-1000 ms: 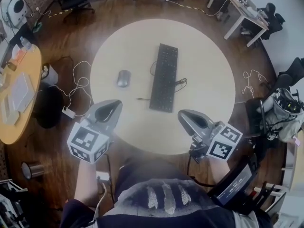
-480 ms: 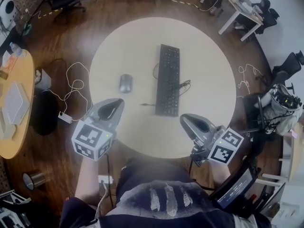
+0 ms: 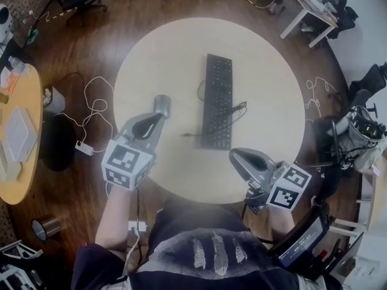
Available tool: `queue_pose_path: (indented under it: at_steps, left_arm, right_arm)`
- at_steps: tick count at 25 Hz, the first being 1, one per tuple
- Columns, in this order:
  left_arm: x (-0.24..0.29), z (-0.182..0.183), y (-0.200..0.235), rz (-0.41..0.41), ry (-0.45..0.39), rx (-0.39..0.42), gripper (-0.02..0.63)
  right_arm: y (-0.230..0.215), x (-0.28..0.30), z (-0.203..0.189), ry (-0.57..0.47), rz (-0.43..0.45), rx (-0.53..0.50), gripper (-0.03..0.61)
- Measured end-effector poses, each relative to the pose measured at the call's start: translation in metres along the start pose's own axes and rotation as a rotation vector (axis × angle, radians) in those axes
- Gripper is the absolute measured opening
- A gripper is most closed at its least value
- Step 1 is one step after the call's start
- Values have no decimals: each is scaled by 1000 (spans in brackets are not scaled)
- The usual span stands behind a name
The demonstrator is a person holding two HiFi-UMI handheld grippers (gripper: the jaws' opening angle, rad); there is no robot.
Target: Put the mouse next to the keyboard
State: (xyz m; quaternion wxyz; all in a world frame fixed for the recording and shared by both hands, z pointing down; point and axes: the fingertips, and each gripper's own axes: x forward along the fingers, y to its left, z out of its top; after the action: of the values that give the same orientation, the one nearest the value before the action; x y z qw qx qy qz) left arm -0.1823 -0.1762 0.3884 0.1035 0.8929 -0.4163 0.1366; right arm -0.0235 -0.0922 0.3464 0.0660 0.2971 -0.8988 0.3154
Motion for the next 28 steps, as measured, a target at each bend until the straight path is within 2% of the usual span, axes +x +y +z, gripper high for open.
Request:
queue_pose_path:
  at_steps: [7, 13, 14, 15, 17, 18, 19, 23, 28]
  left_arm:
    - [20, -33, 21, 71, 120, -38, 0]
    - [67, -68, 41, 139, 230, -91, 3]
    - [74, -76, 45, 149, 252, -110, 23]
    - [80, -85, 49, 162, 276, -135, 79]
    - [94, -105, 60, 194, 331, -195, 309]
    - [99, -115, 65, 209, 358, -222, 380]
    - [104, -124, 70, 221, 386, -243, 408]
    - [121, -156, 81, 244, 487, -277, 419]
    - [138, -174, 91, 266, 559, -268, 419]
  right_arm:
    - [-5, 10, -1, 21, 22, 1, 2]
    - [-39, 5, -2, 36, 12, 26, 2]
    - [-42, 5, -3, 39, 10, 31, 2]
    - [-43, 4, -4, 41, 9, 34, 2]
    - [-46, 2, -6, 45, 5, 38, 2]
    - [-48, 1, -6, 47, 3, 39, 2]
    - [-49, 1, -6, 49, 2, 41, 2]
    - [-55, -5, -8, 52, -9, 51, 2]
    - [-65, -12, -8, 57, -20, 66, 2]
